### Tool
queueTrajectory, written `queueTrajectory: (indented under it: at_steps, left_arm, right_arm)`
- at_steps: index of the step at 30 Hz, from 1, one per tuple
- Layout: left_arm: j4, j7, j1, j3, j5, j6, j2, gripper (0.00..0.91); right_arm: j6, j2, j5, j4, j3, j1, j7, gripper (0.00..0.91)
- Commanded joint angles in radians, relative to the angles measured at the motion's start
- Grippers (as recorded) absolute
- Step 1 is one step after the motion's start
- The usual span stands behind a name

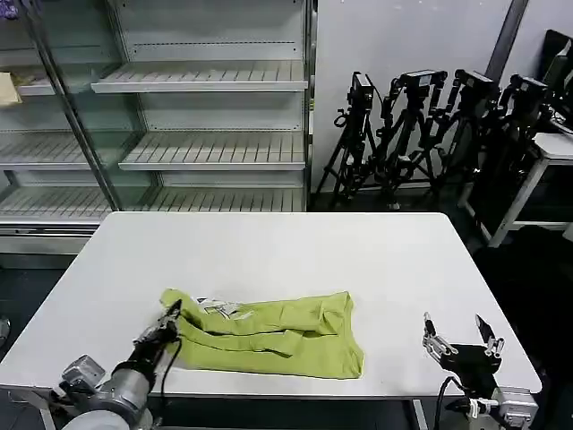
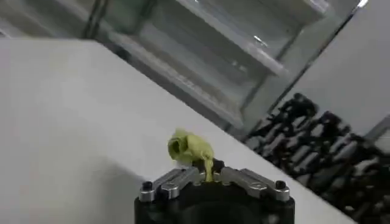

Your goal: Fold and organize the clothes.

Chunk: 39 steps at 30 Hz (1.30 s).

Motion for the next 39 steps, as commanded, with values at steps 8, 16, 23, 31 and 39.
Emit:
queueTrajectory:
  at_steps: [8,16,23,31,39]
  left_arm:
    - [0.008,0.006,-0.092,0.319,-0.098,-0.001,-0.146,0.040]
    - [0.130,0.006,-0.155,0.416,-0.019,-0.016,-0.213,0.040]
    - [0.184,0.000,-0.166,0.473,0.031,-0.038,-0.254,0.040]
    - [0.224,-0.002,-0.174,0.534,0.084,-0.039,-0.296,0.040]
    - [0.270,0.001,-0.170,0.565,0.127,-0.035,-0.331,0.071]
  right_arm:
    - [0.003,-0.001,0.000,0.008,0.007,-0.030,0.004,0.907]
    - [-0.001,-0.005,0.006,-0.013,0.006,-0.005,0.005,0.907]
    - [-0.003,-0.007,0.012,-0.029,0.005,0.012,0.006,0.907]
    - [-0.005,-0.010,0.013,-0.043,0.000,0.021,0.006,0.907]
    - [-0.008,-0.013,0.012,-0.040,0.003,0.021,0.007,0.907]
